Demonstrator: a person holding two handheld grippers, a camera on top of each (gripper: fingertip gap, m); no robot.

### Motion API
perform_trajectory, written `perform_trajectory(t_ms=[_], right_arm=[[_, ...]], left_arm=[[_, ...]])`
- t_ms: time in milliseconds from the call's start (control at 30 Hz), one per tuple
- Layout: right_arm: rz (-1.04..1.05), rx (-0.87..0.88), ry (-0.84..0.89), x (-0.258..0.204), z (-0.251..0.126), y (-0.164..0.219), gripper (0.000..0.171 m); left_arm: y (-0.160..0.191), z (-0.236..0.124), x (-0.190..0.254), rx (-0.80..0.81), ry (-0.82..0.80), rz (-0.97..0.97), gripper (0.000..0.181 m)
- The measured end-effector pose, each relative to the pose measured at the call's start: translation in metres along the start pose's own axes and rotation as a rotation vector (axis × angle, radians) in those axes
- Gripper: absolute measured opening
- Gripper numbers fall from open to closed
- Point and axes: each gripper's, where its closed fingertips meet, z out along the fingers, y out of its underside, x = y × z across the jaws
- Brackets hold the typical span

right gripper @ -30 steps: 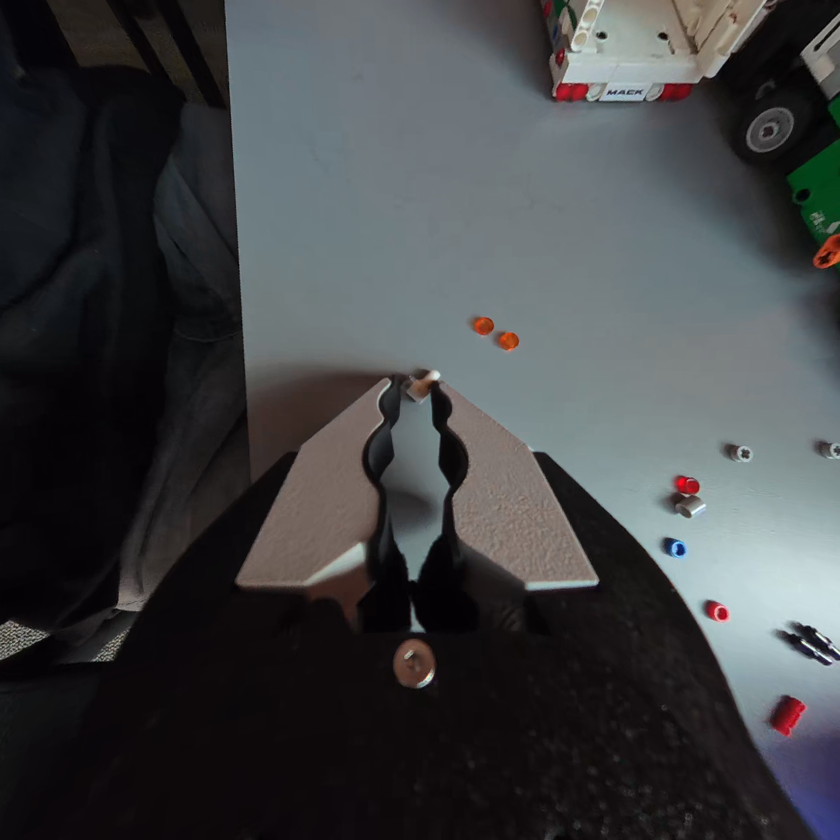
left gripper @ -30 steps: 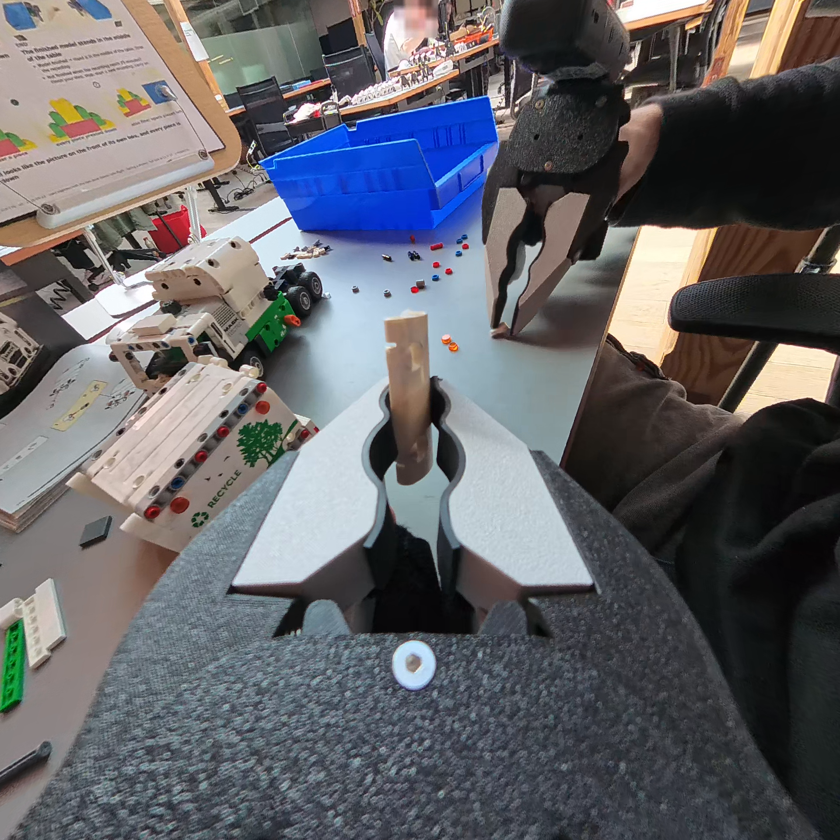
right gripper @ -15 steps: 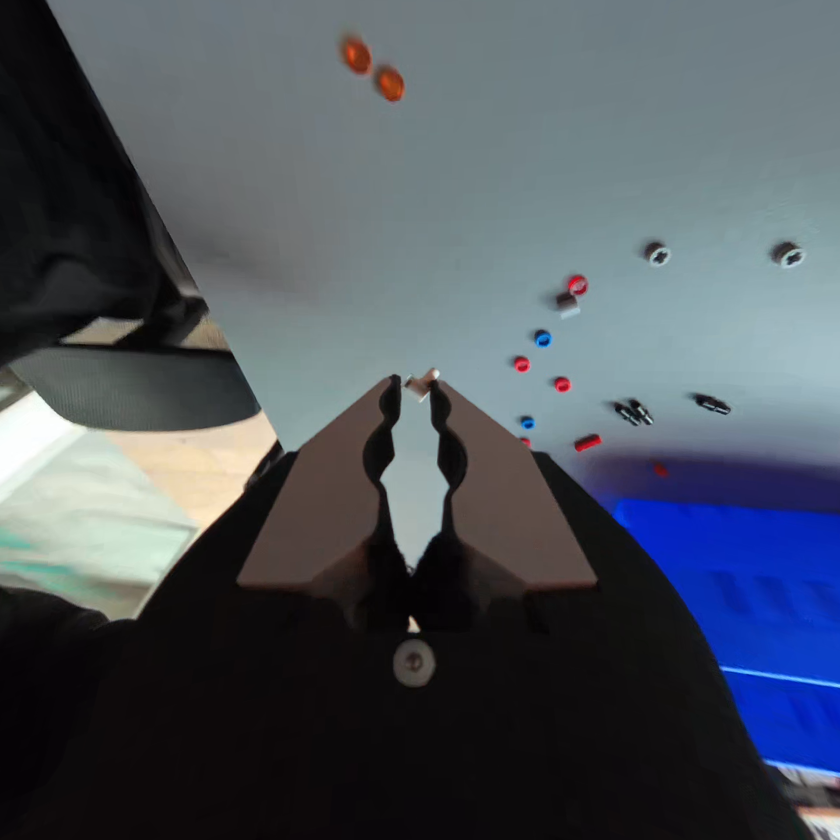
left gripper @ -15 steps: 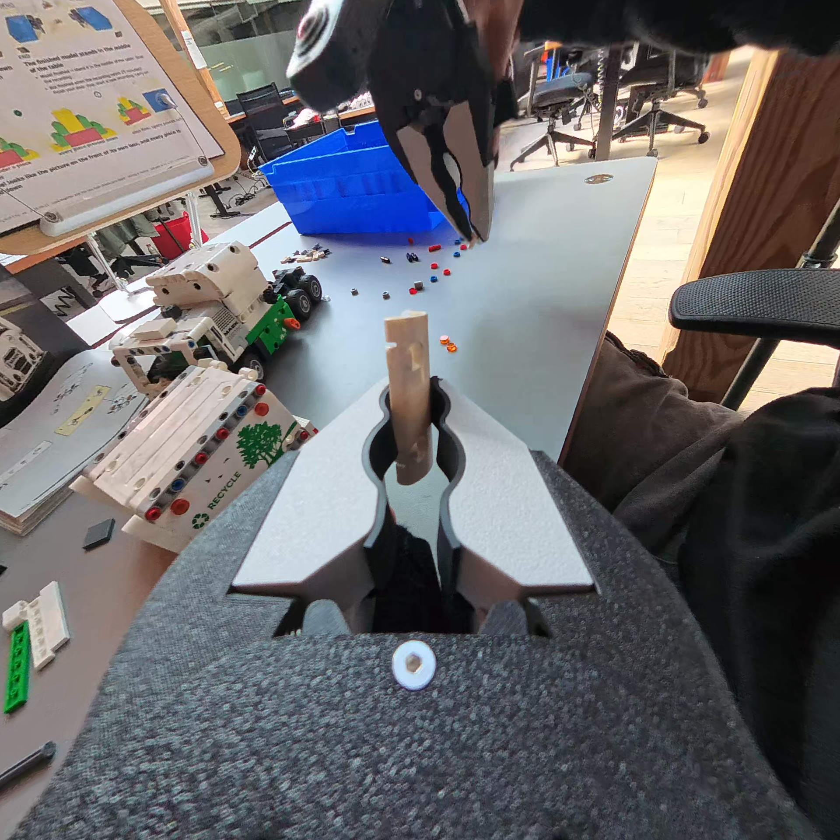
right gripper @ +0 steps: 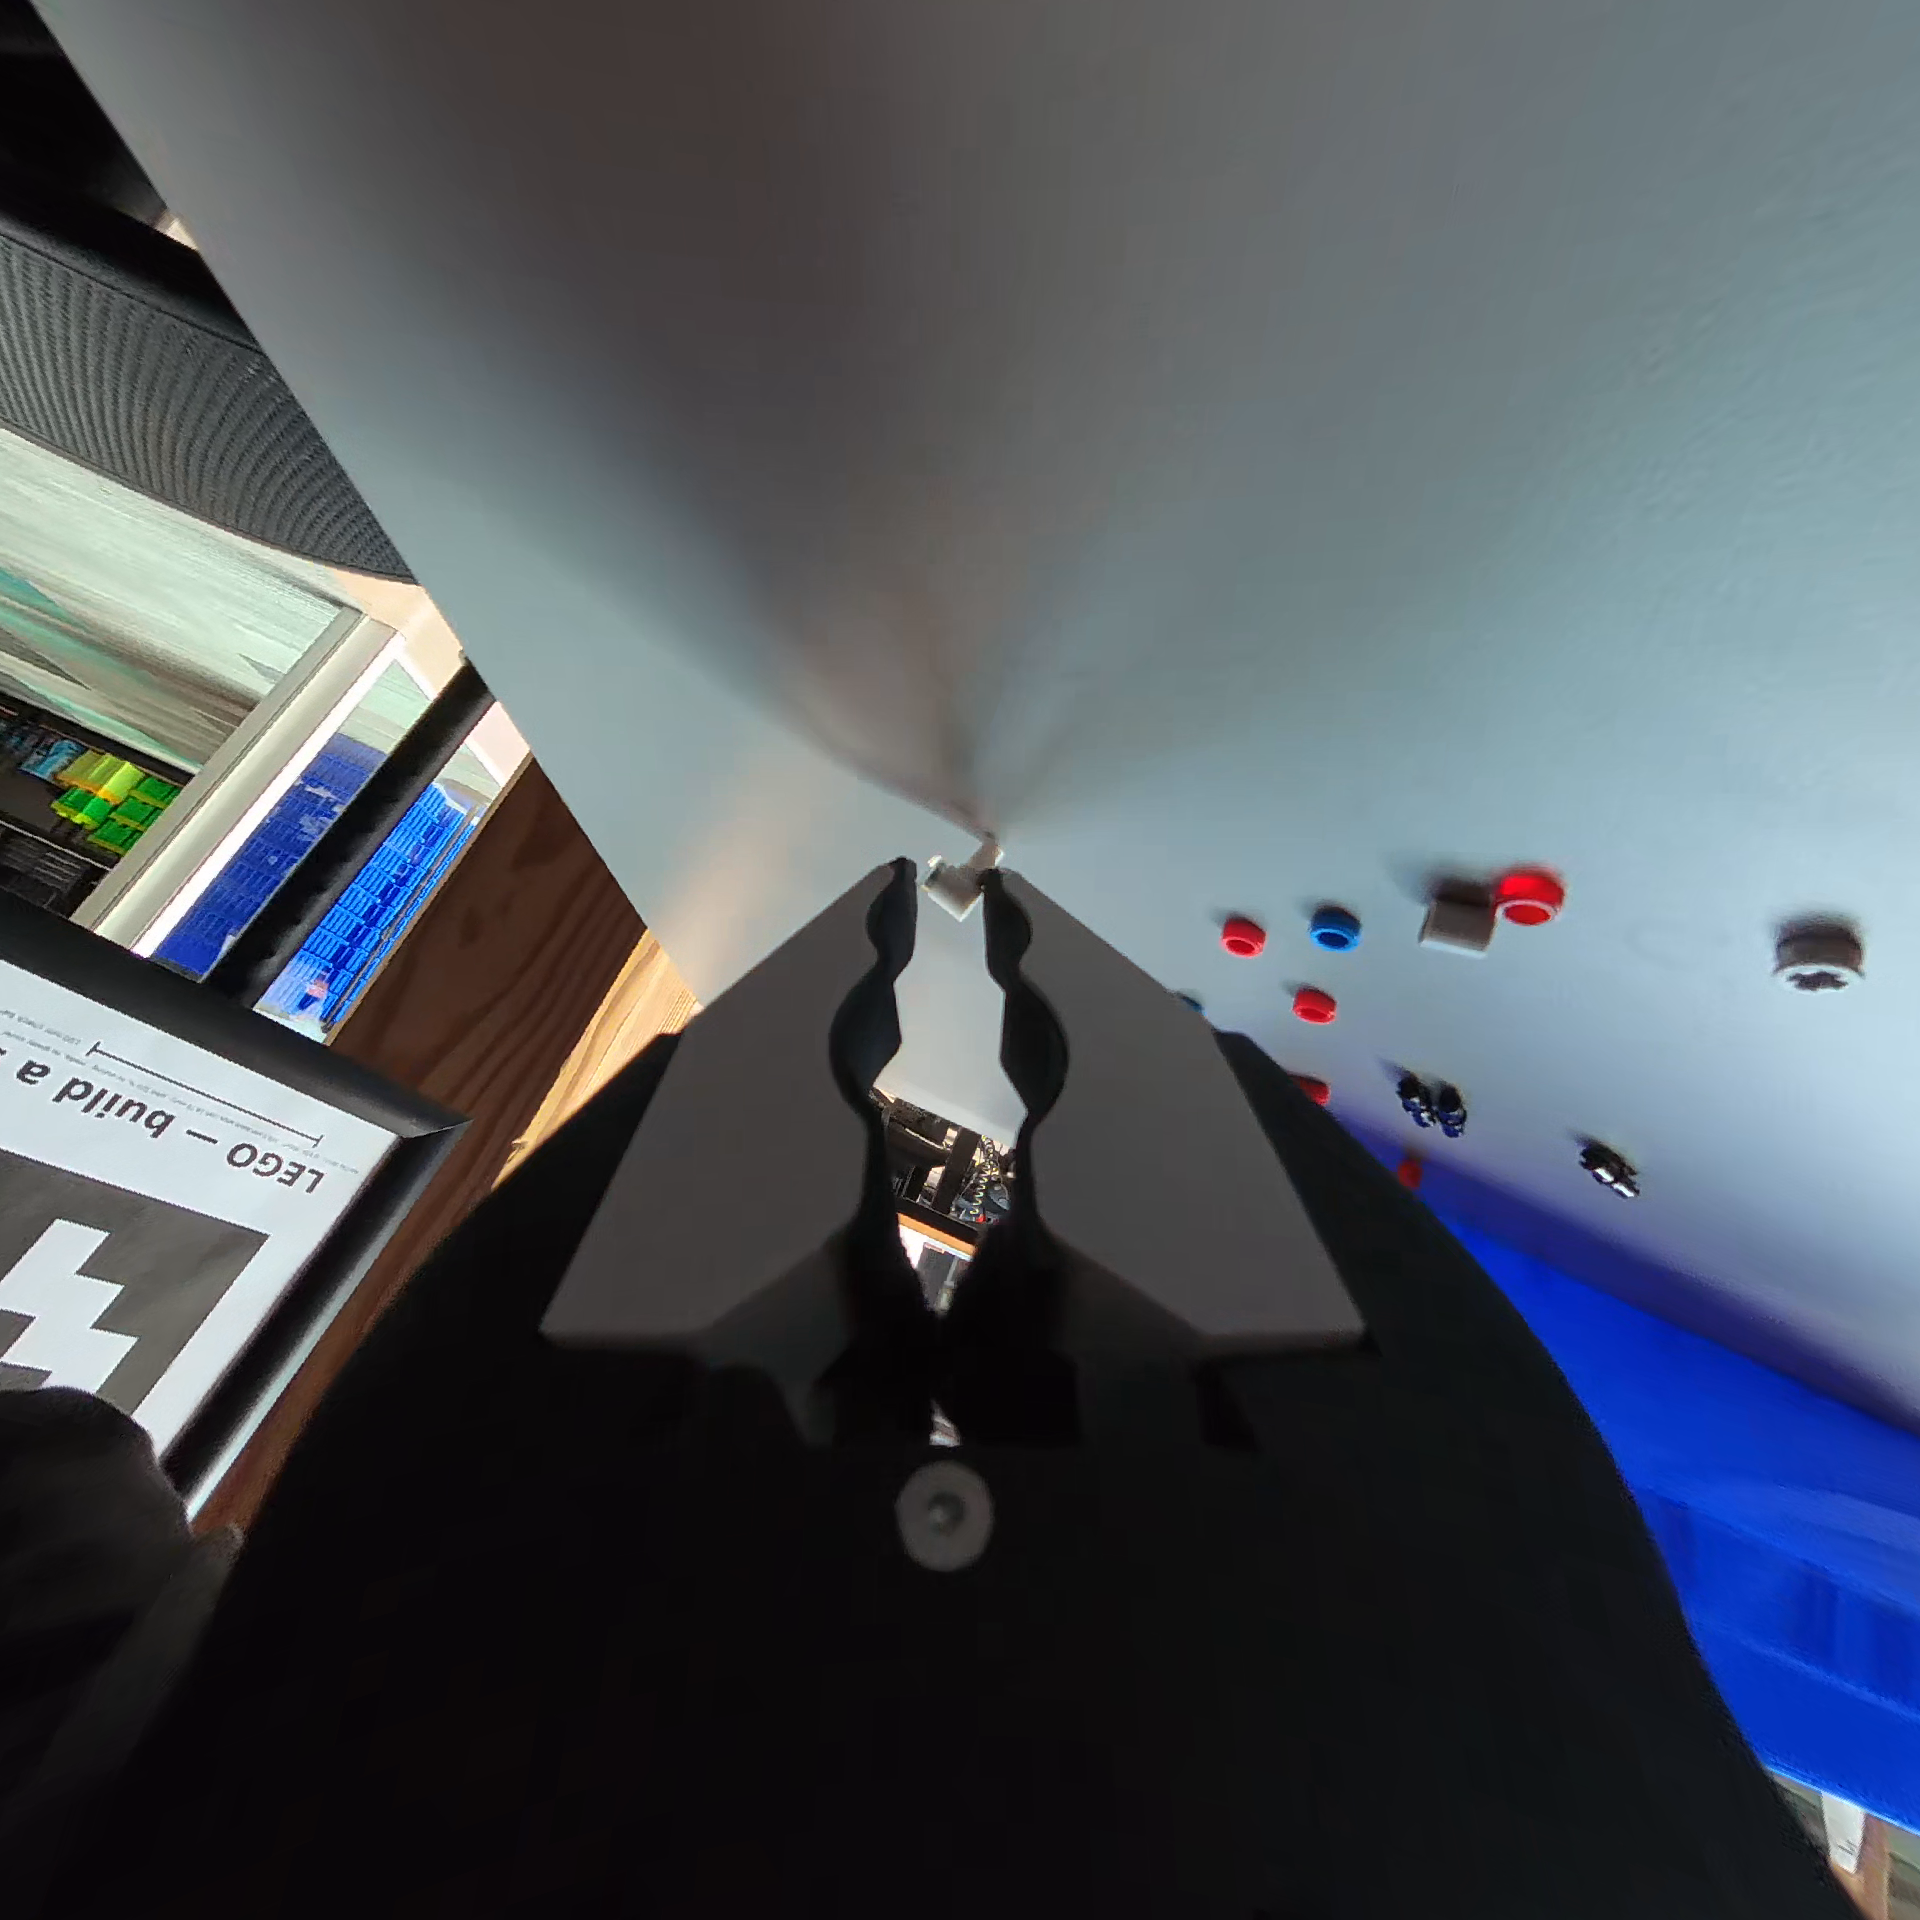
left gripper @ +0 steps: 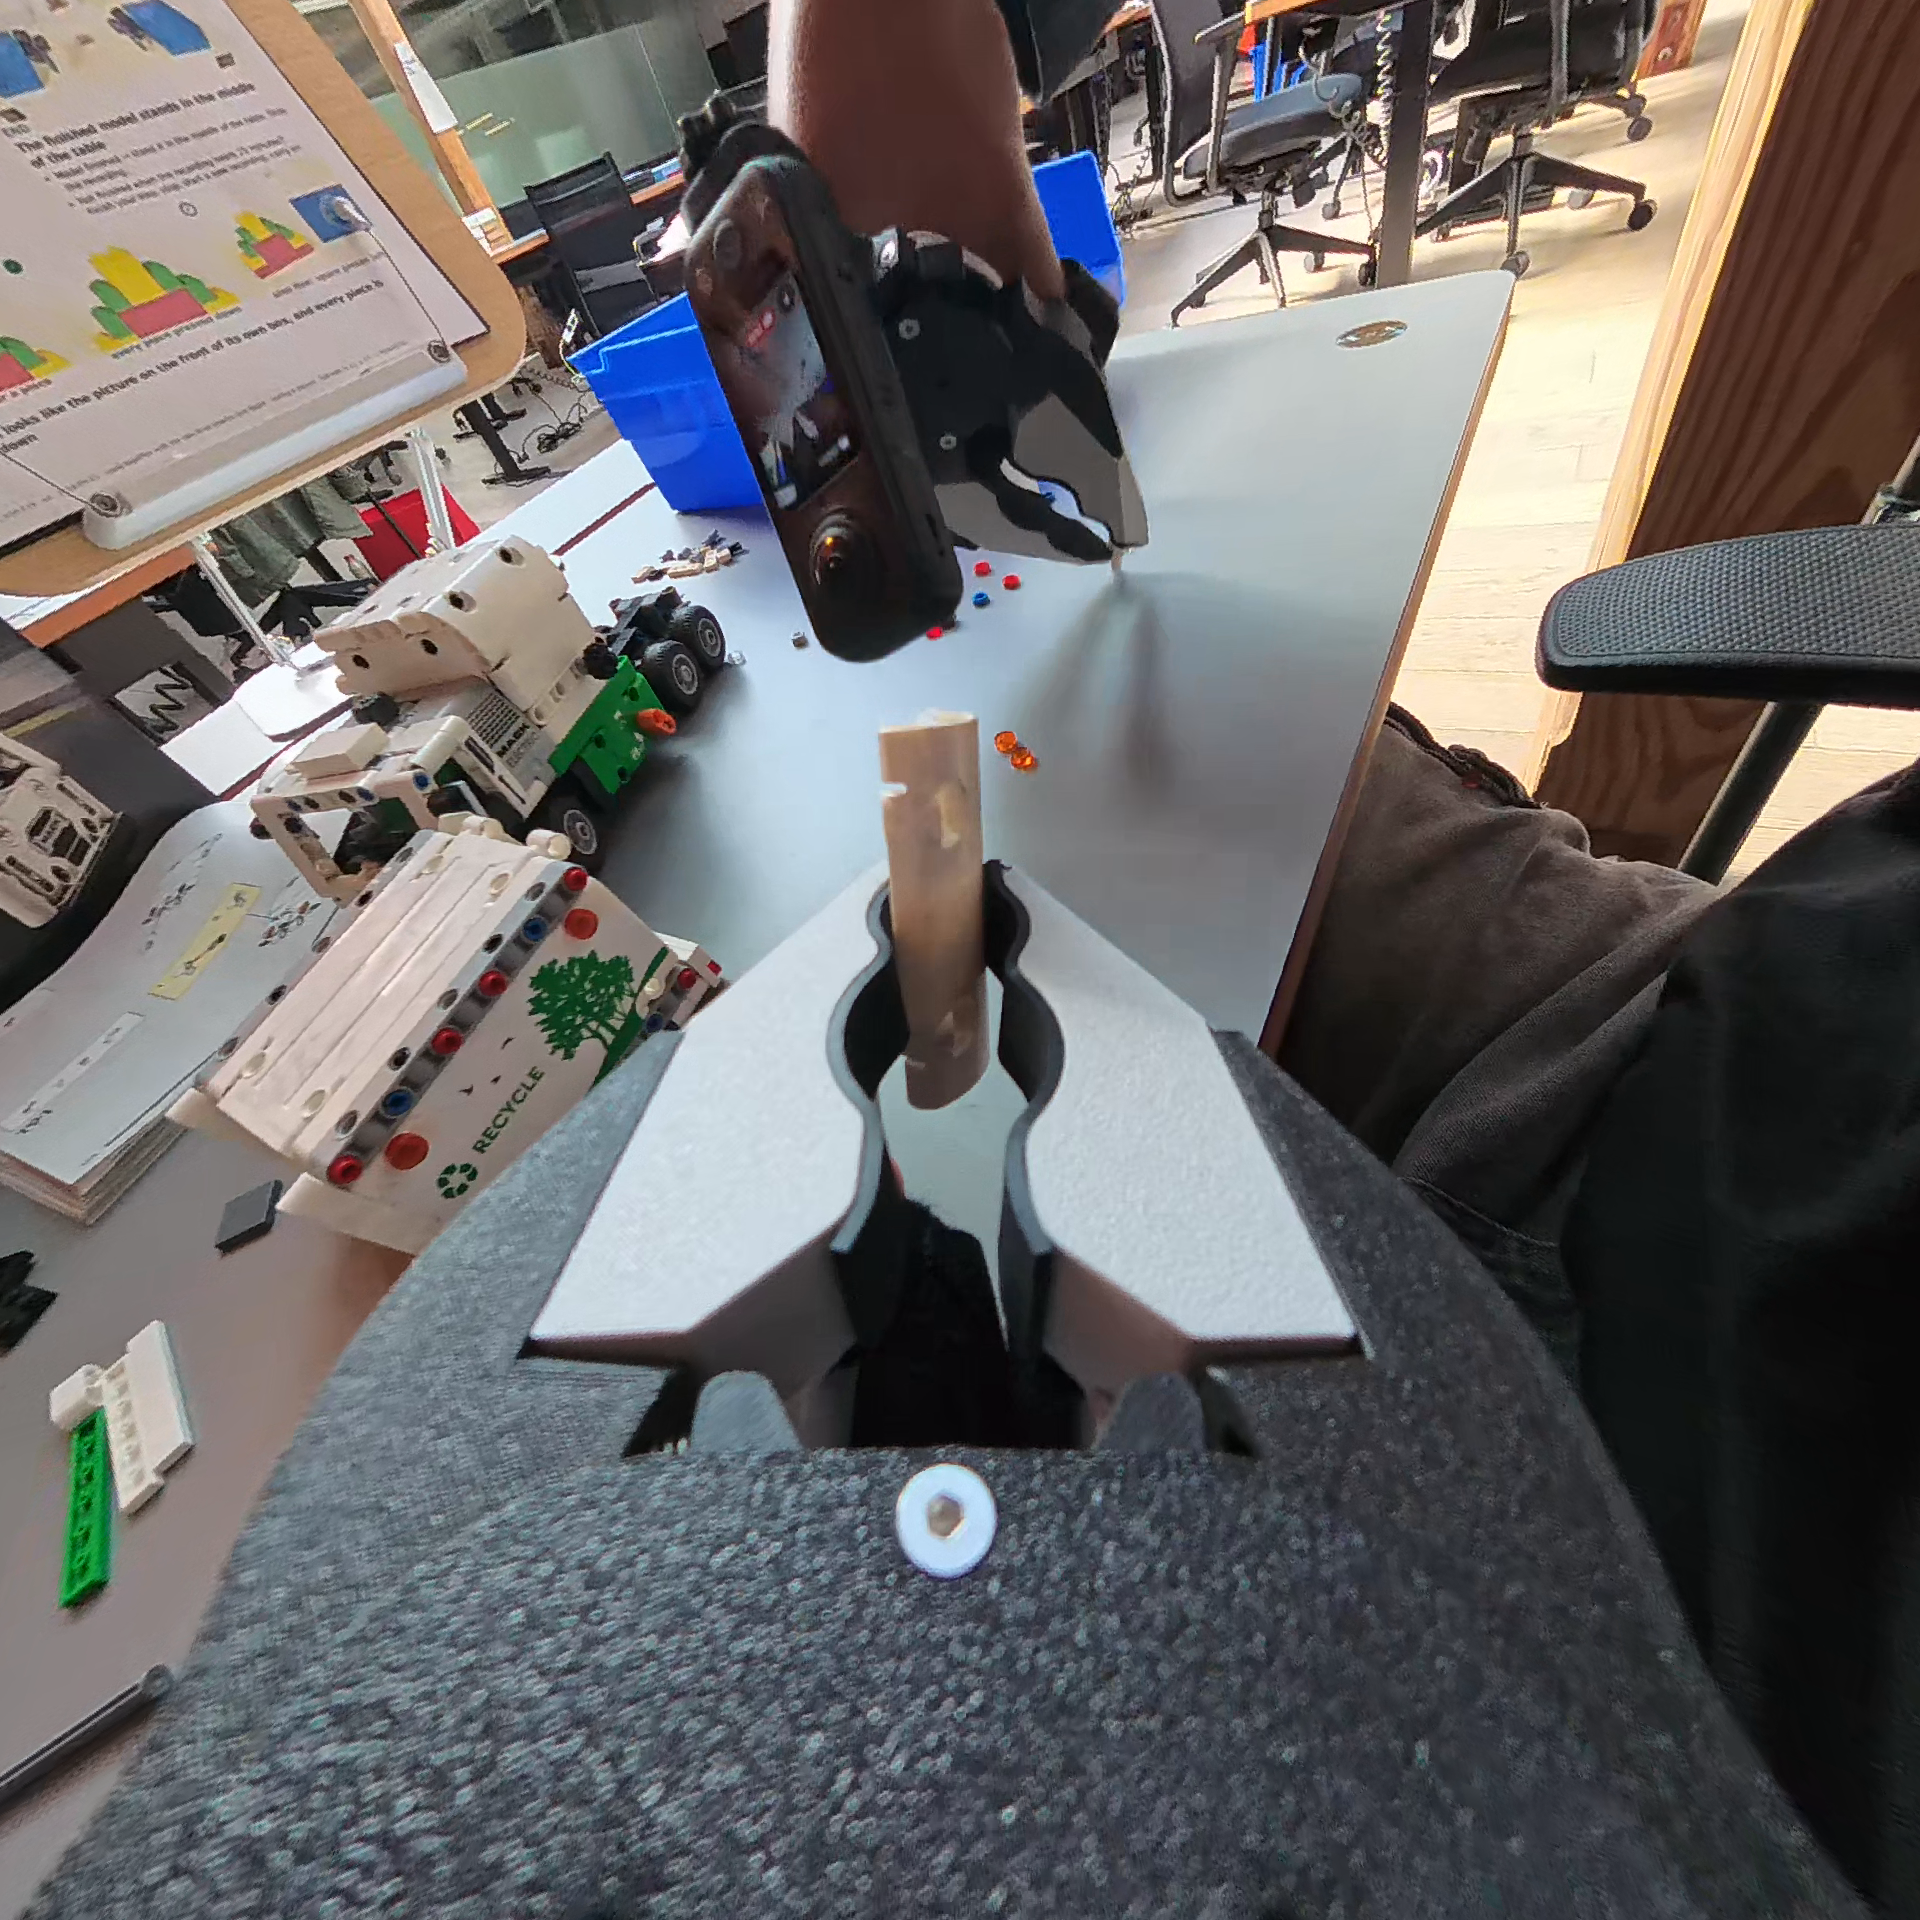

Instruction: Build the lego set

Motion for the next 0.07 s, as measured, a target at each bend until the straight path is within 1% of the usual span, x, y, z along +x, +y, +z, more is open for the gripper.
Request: perform_trajectory(t_ms=[33, 67], right_arm=[[-0.007, 0.001, 0.0, 0.0015, -0.0003, -0.0003, 0.011], [-0.01, 0.009, 0.001, 0.0028, -0.0014, -0.001, 0.011]], left_arm=[[-0.0003, -0.0001, 0.0001, 0.002, 0.002, -0.003, 0.009], [-0.0004, -0.0003, 0.0, 0.003, 0.005, -0.005, 0.009]])
